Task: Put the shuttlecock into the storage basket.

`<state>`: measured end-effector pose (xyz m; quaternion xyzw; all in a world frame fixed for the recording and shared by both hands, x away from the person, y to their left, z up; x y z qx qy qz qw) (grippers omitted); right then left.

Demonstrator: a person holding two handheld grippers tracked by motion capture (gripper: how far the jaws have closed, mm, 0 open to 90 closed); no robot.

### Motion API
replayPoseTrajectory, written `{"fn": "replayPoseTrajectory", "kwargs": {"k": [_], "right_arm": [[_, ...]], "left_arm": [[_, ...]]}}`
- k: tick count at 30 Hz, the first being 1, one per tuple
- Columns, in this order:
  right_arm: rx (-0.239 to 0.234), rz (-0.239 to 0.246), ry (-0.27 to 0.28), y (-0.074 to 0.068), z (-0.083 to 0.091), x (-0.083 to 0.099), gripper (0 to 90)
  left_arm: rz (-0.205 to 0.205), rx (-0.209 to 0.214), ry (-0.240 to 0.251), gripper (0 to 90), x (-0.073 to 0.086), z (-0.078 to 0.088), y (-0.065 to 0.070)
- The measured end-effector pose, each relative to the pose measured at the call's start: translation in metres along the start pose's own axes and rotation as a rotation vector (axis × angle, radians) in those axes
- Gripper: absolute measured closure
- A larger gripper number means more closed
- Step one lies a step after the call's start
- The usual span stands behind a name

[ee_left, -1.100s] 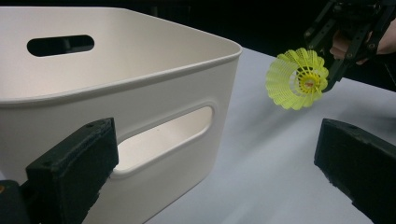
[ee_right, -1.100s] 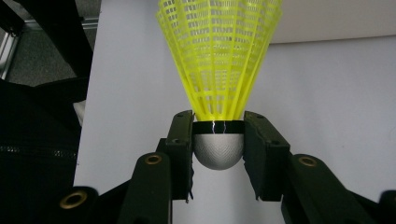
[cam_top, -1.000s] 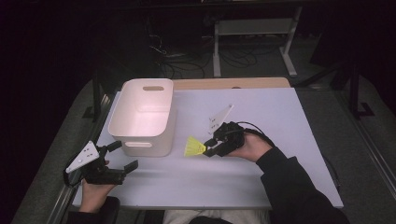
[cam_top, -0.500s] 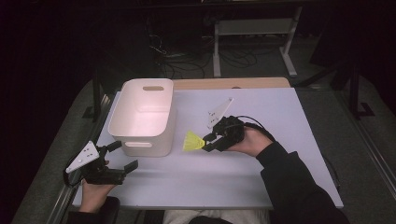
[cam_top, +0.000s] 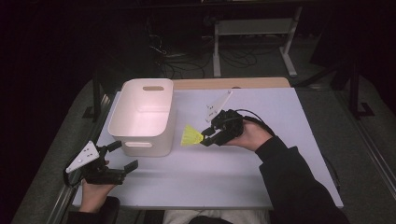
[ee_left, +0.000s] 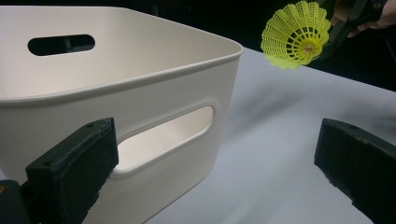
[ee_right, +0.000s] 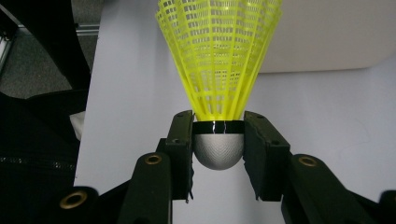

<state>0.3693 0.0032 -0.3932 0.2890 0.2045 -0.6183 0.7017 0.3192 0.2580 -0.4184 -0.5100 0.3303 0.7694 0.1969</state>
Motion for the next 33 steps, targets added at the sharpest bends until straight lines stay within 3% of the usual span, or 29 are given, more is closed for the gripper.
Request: {"fn": "replayPoseTrajectory", "kwargs": {"k": [33], "right_arm": [[0.031, 0.029, -0.007, 0.021, 0.021, -0.027, 63.2]], "left_arm": [[0.0, 0.003, 0.0, 0.0, 0.0, 0.0, 0.001]]}}
Point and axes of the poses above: each handheld gripper's, and its own axes: z roughly backward along the jaws, x roughly out of its underside, y roughly to its right, the point moved 10 cm from there along -z, roughly forward along the jaws, and after that the axes turned 14 degrees about z, right-handed, at the moved point
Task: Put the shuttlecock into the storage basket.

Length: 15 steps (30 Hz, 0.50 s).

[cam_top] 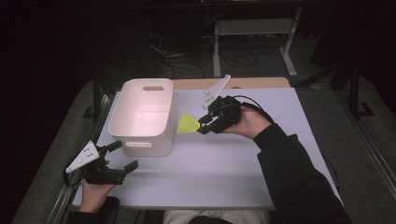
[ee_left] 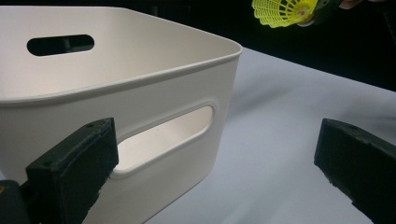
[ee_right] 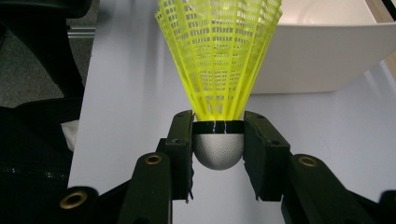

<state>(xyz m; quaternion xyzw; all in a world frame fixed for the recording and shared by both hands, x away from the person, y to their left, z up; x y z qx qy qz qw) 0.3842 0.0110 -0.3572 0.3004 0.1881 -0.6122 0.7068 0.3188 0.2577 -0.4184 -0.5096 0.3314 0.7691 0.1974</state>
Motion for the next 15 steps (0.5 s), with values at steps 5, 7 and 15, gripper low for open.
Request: {"fn": "replayPoseTrajectory", "kwargs": {"k": [5, 7, 15], "right_arm": [[-0.001, 0.01, -0.002, 0.003, 0.0, -0.007, 63.2], [-0.001, 0.013, -0.004, 0.004, 0.001, -0.01, 63.2], [0.006, 0.029, 0.0, 0.009, 0.004, -0.022, 63.2]], "left_arm": [[-0.001, 0.0, 0.0, 0.0, 0.0, 0.0, 0.0], [0.0, 0.0, 0.0, 0.0, 0.0, 0.0, 0.0], [-0.001, -0.001, 0.0, 0.0, 0.0, 0.0, 0.0]]}}
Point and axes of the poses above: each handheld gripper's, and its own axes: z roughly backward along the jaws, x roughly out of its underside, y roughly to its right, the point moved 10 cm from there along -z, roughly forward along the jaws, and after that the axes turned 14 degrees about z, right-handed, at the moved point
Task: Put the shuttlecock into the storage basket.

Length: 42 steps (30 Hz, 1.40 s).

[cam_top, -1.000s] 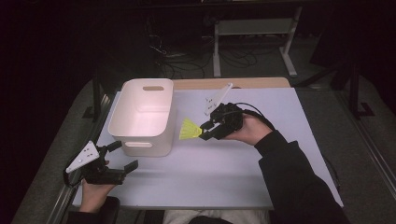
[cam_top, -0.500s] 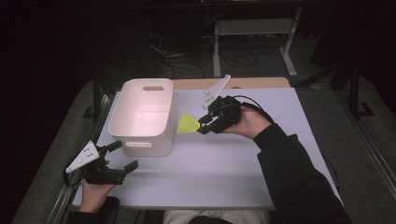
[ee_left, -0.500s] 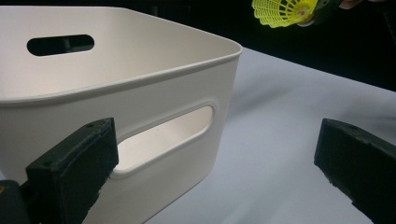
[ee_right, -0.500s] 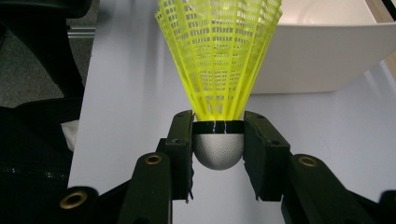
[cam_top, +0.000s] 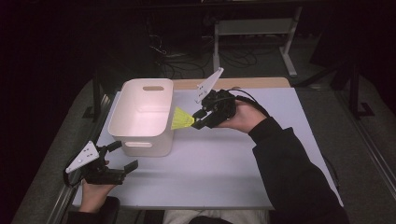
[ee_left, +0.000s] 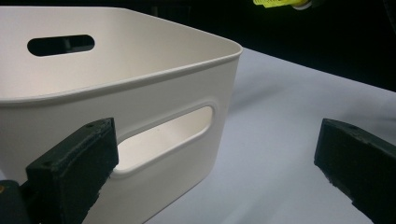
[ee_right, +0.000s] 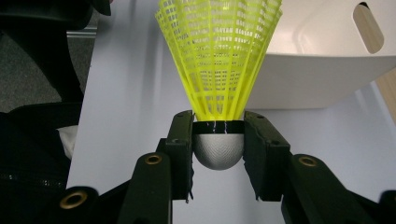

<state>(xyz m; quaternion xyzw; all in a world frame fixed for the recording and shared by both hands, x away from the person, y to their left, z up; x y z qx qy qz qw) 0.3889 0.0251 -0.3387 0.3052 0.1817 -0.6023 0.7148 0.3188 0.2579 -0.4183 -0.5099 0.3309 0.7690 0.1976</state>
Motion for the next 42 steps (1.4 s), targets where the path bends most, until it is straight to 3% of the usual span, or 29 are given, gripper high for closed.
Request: {"fn": "replayPoseTrajectory", "kwargs": {"k": [16, 42], "right_arm": [[0.01, 0.006, -0.004, 0.015, 0.005, -0.014, 63.2], [-0.009, 0.002, 0.008, 0.035, -0.012, -0.037, 63.2]], "left_arm": [[0.004, 0.002, 0.004, 0.0, 0.0, 0.0, 0.0], [0.002, 0.004, -0.002, 0.0, 0.0, 0.0, 0.0]]}}
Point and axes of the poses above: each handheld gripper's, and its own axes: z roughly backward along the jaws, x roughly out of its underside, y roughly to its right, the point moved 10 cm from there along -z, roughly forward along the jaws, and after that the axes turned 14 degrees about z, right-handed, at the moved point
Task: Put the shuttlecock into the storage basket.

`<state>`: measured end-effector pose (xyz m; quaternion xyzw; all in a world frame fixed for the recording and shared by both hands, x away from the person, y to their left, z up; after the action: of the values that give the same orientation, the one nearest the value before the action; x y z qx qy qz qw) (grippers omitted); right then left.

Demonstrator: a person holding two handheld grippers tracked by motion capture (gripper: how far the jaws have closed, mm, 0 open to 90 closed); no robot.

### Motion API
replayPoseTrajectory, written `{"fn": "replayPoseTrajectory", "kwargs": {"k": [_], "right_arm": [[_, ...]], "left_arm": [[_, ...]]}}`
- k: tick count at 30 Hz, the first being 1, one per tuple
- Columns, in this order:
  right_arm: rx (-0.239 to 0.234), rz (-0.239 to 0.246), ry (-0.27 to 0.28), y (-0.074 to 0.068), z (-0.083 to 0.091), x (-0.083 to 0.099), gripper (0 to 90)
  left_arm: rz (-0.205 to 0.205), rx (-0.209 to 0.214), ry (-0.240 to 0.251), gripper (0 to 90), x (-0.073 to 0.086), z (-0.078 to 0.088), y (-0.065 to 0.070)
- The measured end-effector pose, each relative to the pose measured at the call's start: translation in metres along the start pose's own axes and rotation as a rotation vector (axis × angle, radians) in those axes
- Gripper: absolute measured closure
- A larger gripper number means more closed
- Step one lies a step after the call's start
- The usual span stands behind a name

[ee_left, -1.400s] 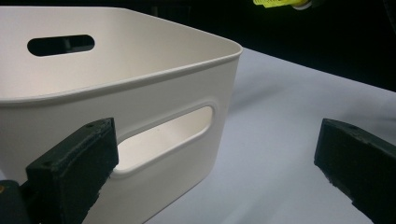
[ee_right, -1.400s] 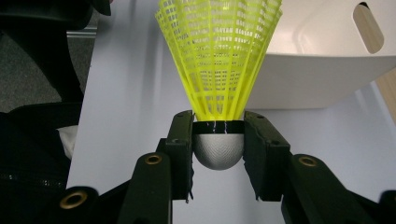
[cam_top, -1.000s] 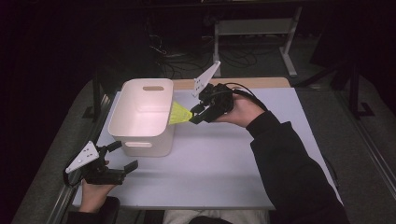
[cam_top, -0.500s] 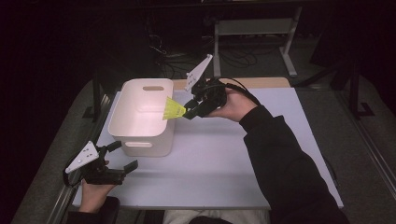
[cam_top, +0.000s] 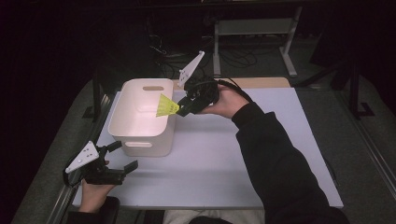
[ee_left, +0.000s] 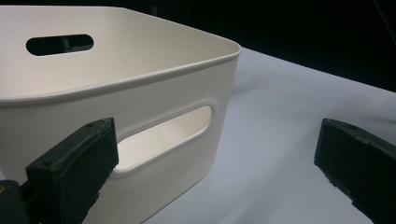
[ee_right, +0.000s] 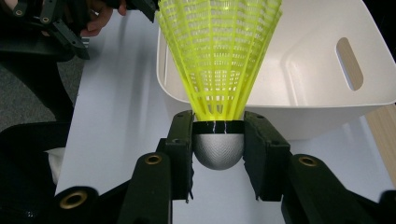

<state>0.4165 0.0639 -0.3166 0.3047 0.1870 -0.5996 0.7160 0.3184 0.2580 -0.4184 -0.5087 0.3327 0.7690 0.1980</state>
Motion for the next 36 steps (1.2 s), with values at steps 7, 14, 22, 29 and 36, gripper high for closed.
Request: {"fn": "replayPoseTrajectory", "kwargs": {"k": [7, 14, 22, 29, 36], "right_arm": [[-0.002, -0.008, -0.001, 0.005, -0.004, -0.003, 63.2], [-0.004, -0.015, -0.001, 0.011, -0.008, -0.008, 63.2], [-0.016, -0.018, -0.007, 0.015, -0.017, -0.013, 63.2], [-0.024, -0.007, 0.0, 0.014, -0.025, -0.019, 63.2], [-0.041, -0.007, -0.003, 0.013, -0.036, -0.021, 63.2]], "left_arm": [[0.002, 0.0, 0.001, 0.0, 0.0, 0.0, 0.0], [0.002, 0.001, -0.003, 0.0, 0.0, 0.0, 0.0], [0.001, 0.004, -0.008, 0.0, 0.001, 0.0, 0.0], [0.002, 0.003, -0.007, 0.0, 0.001, 0.0, 0.0], [0.001, 0.002, -0.007, 0.0, 0.001, 0.0, 0.0]]}}
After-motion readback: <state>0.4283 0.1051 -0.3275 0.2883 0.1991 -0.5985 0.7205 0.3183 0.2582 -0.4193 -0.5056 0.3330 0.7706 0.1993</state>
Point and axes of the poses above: each handheld gripper's, and its own axes: z roughly backward along the jaws, x roughly out of its underside, y roughly to its right, the point moved 10 cm from there along -z, roughly forward along the jaws, and after that the axes turned 14 degrees about z, right-handed, at the moved point
